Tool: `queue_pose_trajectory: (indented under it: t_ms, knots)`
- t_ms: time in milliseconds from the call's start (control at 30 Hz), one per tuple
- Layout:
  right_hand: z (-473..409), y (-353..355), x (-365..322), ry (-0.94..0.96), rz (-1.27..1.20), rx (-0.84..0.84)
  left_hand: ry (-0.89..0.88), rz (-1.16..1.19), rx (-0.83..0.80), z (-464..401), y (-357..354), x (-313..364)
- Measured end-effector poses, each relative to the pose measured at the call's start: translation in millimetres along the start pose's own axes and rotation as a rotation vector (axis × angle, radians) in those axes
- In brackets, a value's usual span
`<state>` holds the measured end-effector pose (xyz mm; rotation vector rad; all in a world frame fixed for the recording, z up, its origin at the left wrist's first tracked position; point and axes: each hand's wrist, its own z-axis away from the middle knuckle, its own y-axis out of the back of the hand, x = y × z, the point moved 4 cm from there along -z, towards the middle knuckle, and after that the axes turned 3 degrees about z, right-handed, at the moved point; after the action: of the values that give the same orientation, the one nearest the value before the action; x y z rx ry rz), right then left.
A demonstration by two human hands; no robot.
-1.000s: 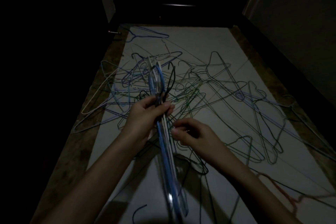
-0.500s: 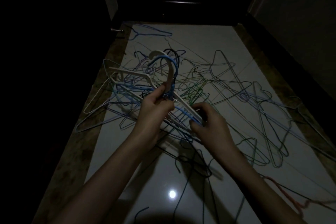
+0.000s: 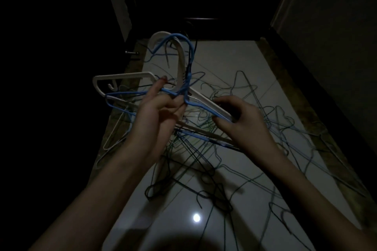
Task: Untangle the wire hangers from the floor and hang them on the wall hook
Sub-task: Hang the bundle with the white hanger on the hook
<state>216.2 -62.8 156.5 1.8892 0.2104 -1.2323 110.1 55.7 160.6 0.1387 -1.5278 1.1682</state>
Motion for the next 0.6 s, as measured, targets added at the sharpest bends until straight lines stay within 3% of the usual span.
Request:
queue_pose_trajectory:
  t_ms: [267, 600]
  knots:
    - [-35, 103, -143, -0.002, 0.005, -0.036, -0.054, 0.018, 0.032, 24, -101, 136]
    - [-82, 265, -363, 0.051, -0.052, -0.088, -0.174, 0.052, 0.028, 66, -263, 363]
